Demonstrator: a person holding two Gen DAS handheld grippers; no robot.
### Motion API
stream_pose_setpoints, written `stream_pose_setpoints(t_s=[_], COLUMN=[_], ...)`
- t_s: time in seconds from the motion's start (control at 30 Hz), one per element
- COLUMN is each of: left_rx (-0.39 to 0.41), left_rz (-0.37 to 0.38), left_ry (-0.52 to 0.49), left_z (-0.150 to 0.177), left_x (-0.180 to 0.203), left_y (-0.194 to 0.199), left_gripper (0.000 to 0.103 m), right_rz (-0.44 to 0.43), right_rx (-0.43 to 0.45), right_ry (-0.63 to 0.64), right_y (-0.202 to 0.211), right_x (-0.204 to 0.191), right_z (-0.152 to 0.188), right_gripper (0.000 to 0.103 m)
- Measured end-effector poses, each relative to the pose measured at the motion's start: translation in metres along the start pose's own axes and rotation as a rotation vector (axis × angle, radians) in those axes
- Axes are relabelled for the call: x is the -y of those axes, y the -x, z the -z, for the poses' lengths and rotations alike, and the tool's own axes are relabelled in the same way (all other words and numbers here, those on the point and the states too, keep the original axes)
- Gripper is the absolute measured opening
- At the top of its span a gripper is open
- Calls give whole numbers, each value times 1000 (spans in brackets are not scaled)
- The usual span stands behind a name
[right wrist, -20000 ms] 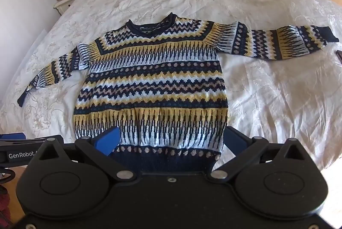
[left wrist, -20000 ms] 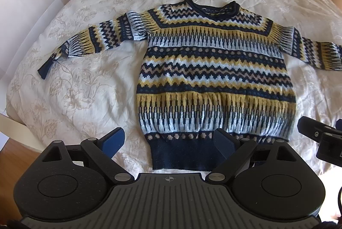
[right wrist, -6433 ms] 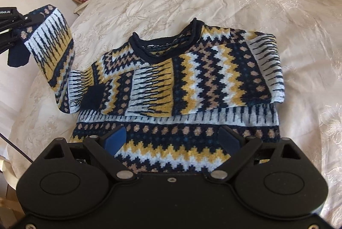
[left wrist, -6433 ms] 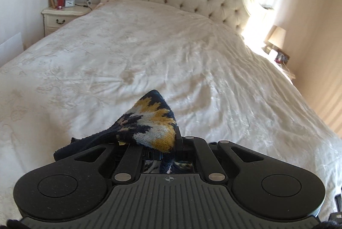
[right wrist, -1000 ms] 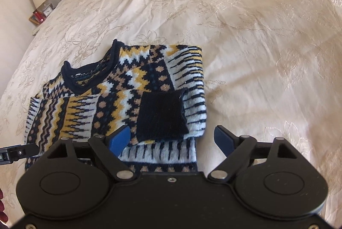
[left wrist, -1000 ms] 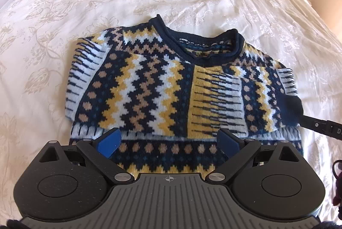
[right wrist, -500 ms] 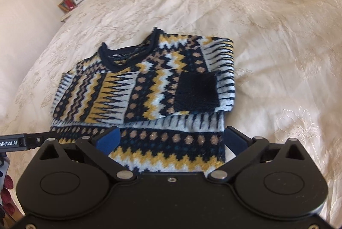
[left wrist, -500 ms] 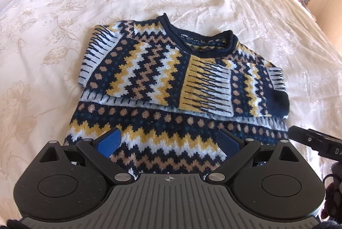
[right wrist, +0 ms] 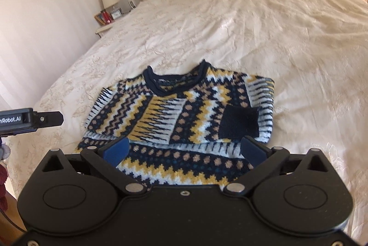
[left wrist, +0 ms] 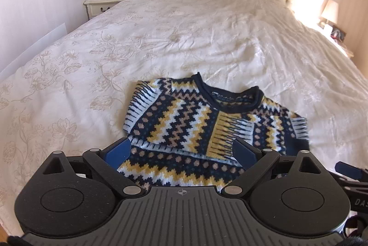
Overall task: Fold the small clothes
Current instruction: 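Move both grippers to the navy ribbed hem of the sweater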
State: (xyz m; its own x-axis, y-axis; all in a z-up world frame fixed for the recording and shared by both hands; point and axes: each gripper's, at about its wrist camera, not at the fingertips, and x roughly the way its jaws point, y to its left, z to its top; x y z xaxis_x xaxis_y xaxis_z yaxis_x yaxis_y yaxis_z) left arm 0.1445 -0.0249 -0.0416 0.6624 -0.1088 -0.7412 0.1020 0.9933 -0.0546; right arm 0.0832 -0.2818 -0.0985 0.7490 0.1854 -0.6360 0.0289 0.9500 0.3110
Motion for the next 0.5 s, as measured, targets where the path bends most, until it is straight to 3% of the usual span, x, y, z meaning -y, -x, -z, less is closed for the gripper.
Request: stream_pose_setpoints(t_s=[0.1,0.2,0.33,0.5], left_rx=[17,50,86,70], left_rz=[33,18,4,33], left_ry=[7,-5,-59,-124], left_z=[1,6,16,34], left_x=[-5,-7,-11,-23], left_y=[5,14,26,38], left_gripper=[96,96,96,96], right_rz=[16,30,116,267], right_rx=[47,105,161,202], right_ry=[19,24,12,-78], right_y=[11,24,37,56], right_x=[-9,-18,-34,-50], right_z=[3,7,13,27], right_gripper=[103,103,102,102])
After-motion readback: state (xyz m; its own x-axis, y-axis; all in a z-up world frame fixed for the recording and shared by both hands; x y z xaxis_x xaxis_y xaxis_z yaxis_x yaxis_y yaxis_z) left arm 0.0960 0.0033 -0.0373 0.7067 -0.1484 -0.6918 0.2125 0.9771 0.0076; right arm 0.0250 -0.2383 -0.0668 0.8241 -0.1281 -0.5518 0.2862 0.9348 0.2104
